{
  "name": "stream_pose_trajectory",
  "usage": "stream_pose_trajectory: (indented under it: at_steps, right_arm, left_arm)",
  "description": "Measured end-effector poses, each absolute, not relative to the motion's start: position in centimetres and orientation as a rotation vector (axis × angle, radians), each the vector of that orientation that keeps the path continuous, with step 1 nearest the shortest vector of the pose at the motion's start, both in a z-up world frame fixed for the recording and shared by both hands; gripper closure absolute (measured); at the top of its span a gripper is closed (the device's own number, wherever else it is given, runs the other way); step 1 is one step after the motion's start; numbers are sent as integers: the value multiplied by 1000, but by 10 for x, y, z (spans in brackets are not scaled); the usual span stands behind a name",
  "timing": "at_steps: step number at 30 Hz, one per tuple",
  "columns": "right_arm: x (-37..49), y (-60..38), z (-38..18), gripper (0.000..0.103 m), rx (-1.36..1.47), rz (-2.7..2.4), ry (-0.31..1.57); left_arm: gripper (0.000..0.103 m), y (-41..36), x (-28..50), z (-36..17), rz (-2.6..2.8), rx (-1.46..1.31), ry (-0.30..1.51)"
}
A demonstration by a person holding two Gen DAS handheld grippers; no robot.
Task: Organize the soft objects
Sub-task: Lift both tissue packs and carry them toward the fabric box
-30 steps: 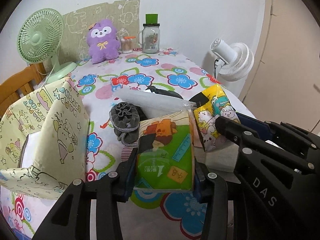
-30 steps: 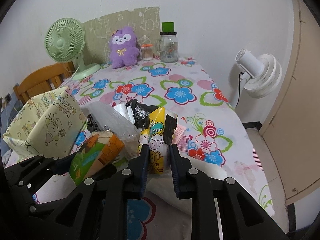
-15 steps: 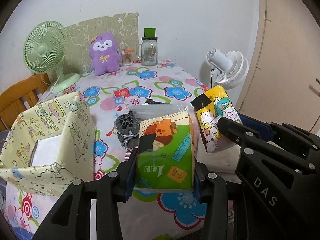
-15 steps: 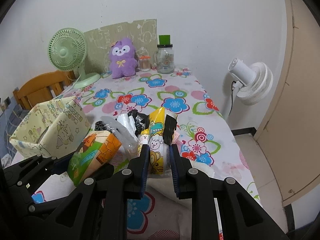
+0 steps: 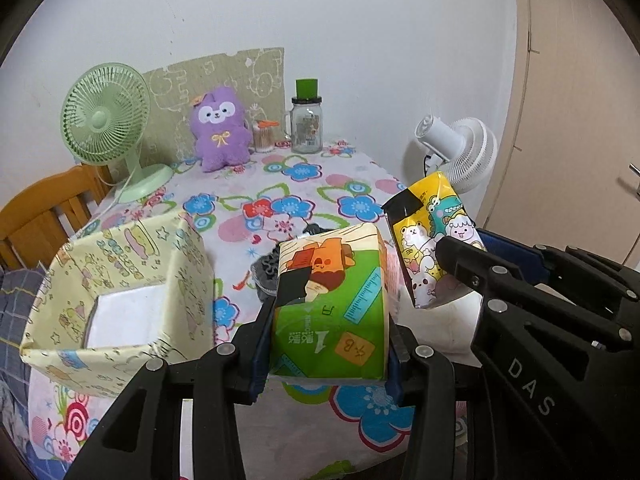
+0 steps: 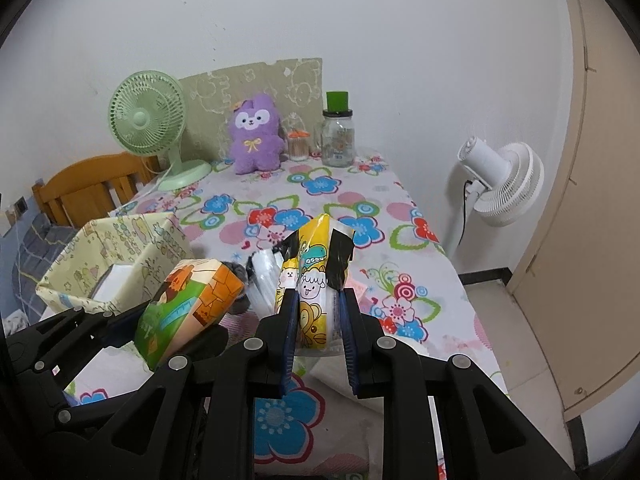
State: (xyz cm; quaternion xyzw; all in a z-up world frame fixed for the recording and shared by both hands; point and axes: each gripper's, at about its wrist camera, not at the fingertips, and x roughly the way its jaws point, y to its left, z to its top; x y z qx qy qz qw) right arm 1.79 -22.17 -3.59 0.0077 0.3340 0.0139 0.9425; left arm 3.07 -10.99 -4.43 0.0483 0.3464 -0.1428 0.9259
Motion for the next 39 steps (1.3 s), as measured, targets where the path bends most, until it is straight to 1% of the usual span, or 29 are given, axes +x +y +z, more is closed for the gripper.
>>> stream_pose_trajectory:
  at_steps: [16,39]
  right_arm:
    - [26,-199,-10,80,-5,30,661]
    - [52,-152,1,80,-34,93,677]
  left_arm:
    - [57,-91,31,-20,-262,104,678]
    - [57,-50,51,-8,-197,110,678]
